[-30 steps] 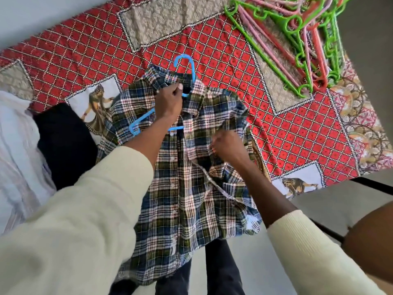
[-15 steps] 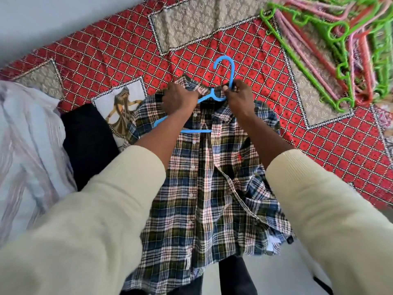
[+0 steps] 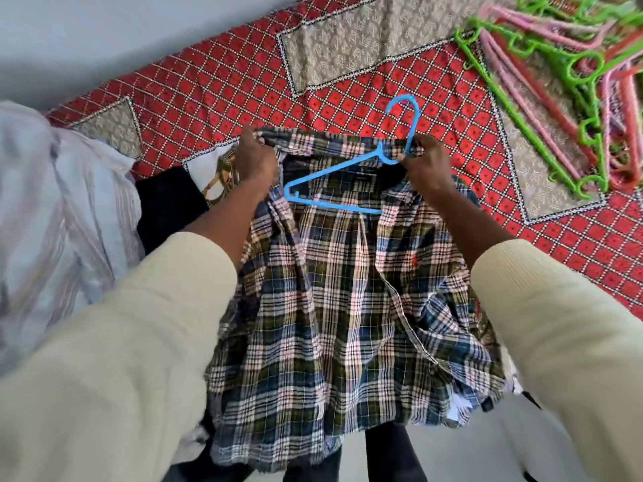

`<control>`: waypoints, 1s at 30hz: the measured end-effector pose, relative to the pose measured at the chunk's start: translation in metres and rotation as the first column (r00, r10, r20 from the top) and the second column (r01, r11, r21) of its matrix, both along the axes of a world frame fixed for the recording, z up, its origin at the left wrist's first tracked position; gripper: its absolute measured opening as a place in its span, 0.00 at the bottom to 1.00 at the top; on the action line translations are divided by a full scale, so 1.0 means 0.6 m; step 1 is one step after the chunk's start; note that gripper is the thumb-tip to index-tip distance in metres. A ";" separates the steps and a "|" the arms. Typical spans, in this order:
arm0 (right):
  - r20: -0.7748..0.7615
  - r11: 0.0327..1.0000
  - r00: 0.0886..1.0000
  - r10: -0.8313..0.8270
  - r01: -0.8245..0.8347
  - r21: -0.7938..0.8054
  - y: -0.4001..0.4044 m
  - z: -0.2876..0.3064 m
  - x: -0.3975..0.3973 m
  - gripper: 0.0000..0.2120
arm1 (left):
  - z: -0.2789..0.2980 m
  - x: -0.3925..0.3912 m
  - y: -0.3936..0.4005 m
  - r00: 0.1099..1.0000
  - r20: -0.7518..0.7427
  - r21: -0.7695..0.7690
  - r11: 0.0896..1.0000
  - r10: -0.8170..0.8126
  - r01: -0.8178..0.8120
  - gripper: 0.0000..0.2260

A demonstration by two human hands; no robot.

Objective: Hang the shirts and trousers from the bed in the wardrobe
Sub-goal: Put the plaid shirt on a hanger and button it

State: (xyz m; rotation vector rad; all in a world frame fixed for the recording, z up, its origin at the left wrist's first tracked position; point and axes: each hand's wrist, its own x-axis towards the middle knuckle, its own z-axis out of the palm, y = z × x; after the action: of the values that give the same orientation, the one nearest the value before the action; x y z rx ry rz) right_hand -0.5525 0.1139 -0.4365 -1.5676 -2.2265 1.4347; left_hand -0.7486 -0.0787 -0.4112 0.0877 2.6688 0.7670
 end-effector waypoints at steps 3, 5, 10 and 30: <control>0.044 1.000 0.999 -0.025 0.025 0.007 0.000 -0.005 -0.008 0.22 | 0.001 -0.019 -0.035 0.871 -0.199 -0.227 0.886 -0.449 0.405 0.15; 0.051 0.999 0.997 -0.051 0.051 0.014 -0.006 -0.013 -0.019 0.21 | 0.008 -0.026 -0.043 0.873 -0.191 -0.251 0.882 -0.450 0.399 0.12; 0.076 0.981 0.978 -0.194 0.193 0.016 -0.016 -0.019 -0.061 0.14 | 0.047 0.087 0.012 0.900 -0.011 0.059 0.899 -0.435 0.435 0.11; 0.625 0.944 0.779 0.059 -0.246 0.218 -0.420 0.034 0.387 0.27 | -0.035 0.506 -0.309 0.901 0.350 -0.313 0.874 -0.257 0.371 0.14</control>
State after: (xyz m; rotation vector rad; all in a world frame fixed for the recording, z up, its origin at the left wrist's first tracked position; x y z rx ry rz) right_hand -0.3205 -0.1382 -0.4162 -1.9781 -2.7991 0.5910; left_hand -0.4450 -0.2640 -0.4320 0.2819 2.3725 0.1428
